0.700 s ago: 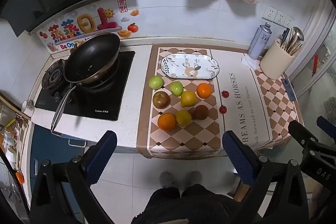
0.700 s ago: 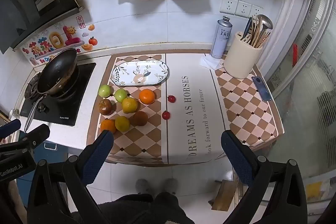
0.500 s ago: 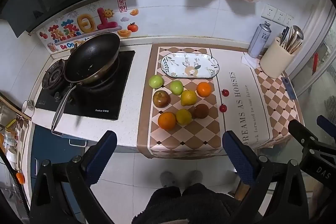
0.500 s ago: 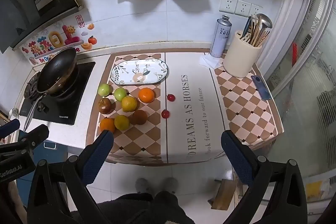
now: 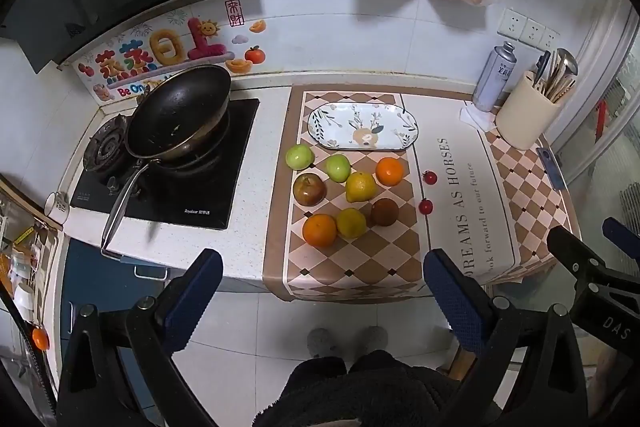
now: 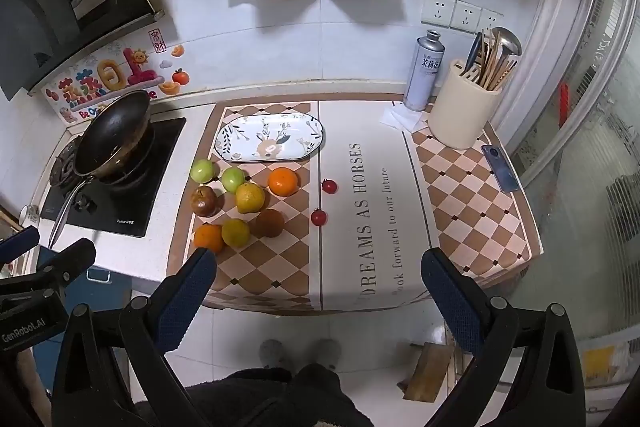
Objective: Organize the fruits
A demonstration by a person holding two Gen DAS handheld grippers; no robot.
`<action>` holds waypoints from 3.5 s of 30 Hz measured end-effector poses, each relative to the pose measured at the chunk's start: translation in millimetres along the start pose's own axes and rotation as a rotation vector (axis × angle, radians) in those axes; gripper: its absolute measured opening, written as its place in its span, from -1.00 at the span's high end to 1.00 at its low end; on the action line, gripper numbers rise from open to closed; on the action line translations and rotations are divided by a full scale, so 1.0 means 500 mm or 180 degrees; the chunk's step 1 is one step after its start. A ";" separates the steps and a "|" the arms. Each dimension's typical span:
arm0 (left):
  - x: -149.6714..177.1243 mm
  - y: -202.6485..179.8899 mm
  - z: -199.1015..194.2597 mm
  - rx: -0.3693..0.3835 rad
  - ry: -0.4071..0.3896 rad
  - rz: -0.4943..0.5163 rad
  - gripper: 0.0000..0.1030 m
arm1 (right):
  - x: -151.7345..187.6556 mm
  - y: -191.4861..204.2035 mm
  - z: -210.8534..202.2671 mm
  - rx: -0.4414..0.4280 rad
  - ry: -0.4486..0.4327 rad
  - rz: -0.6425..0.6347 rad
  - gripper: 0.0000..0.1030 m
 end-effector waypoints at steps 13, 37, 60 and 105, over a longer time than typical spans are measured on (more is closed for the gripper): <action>0.002 0.004 -0.016 0.0008 0.0008 -0.0010 -1.00 | -0.003 -0.005 -0.007 0.0005 -0.0011 -0.0015 -1.00; 0.011 -0.023 -0.020 -0.0002 -0.0023 -0.0002 -1.00 | -0.005 -0.007 -0.030 0.0013 -0.0049 -0.0014 -1.00; 0.006 -0.024 -0.028 0.0001 -0.0052 -0.0011 -1.00 | 0.001 0.008 -0.036 -0.0033 -0.0065 -0.0015 -1.00; -0.094 0.252 0.582 -0.0063 0.1200 -0.0983 -0.82 | -0.032 0.295 0.687 -0.1135 0.1452 0.0360 -0.86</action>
Point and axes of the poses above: each gripper's, at about its wrist camera, not at the fingertips, and z roughly the way its jaws point, y to its left, x to its underside, the point moved 7 cm from there along z, roughly the way its jaws point, and after that the axes turned 8 degrees about x, right-handed, at the moved point
